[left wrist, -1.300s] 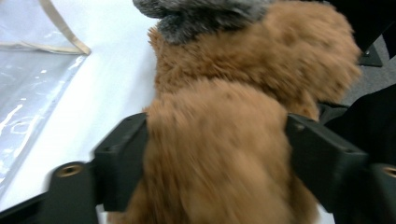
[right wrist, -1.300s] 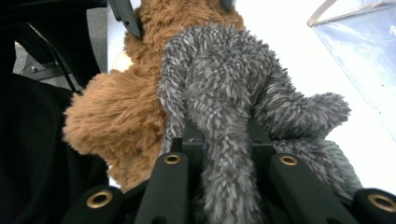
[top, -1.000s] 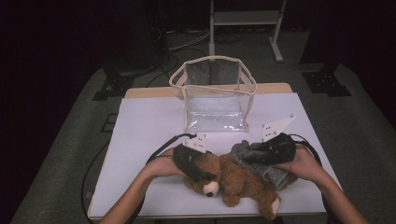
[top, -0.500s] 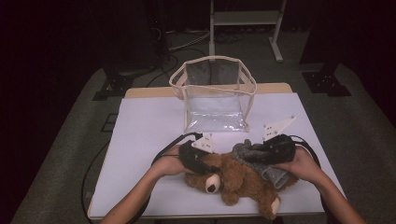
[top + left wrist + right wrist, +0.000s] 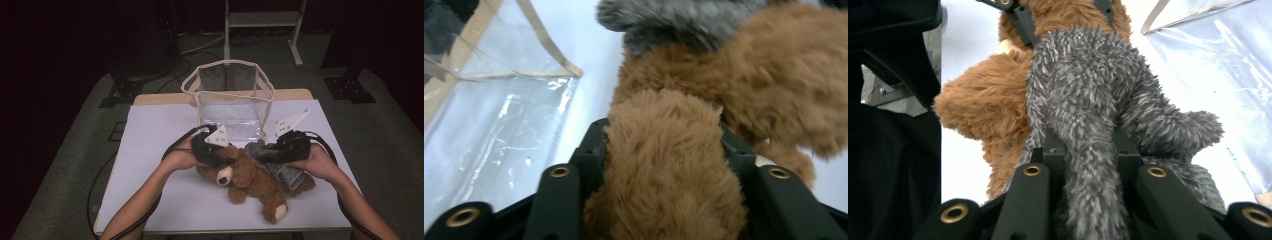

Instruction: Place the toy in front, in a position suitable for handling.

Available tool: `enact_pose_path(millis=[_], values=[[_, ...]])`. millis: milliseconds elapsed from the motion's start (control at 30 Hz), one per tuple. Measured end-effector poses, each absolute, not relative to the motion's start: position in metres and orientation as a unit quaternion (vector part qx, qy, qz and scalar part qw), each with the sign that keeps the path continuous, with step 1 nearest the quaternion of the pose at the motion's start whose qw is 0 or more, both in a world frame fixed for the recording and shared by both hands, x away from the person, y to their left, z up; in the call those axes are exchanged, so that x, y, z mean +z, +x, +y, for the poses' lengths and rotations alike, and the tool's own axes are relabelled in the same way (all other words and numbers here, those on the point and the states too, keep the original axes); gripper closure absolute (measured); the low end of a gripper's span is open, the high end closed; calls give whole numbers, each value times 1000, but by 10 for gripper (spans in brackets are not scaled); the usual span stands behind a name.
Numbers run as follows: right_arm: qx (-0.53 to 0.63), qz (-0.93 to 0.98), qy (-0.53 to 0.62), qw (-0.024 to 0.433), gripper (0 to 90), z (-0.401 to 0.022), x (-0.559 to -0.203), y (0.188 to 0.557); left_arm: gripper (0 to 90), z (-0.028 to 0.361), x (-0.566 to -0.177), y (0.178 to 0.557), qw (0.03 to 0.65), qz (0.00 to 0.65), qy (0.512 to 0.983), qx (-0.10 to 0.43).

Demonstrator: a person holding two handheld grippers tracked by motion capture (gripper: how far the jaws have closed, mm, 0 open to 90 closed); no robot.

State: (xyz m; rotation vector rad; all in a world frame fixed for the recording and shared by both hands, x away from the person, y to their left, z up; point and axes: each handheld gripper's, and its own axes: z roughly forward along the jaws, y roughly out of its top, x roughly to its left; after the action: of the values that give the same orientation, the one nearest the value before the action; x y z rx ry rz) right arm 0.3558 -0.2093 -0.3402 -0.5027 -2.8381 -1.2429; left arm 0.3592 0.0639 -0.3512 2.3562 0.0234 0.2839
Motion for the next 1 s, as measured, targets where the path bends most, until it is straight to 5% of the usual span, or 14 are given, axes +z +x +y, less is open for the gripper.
enact_pose_path(millis=[333,467,600,833,1000], values=[[-398,-903,-162,-3,751,-198,-357,346,309,90,-343,348,410,43,906,95],[-404,-902,-150,-4,752,-196,-359,334,312,93,-344,349,401,50,911,84],[-408,-904,-127,9,750,-195,-358,316,375,91,-366,341,395,44,918,13],[-417,-899,-133,-22,748,-201,-334,326,398,96,-369,317,379,19,925,25],[-420,-895,-153,-5,747,-199,-351,332,333,97,-366,310,374,7,927,38]])
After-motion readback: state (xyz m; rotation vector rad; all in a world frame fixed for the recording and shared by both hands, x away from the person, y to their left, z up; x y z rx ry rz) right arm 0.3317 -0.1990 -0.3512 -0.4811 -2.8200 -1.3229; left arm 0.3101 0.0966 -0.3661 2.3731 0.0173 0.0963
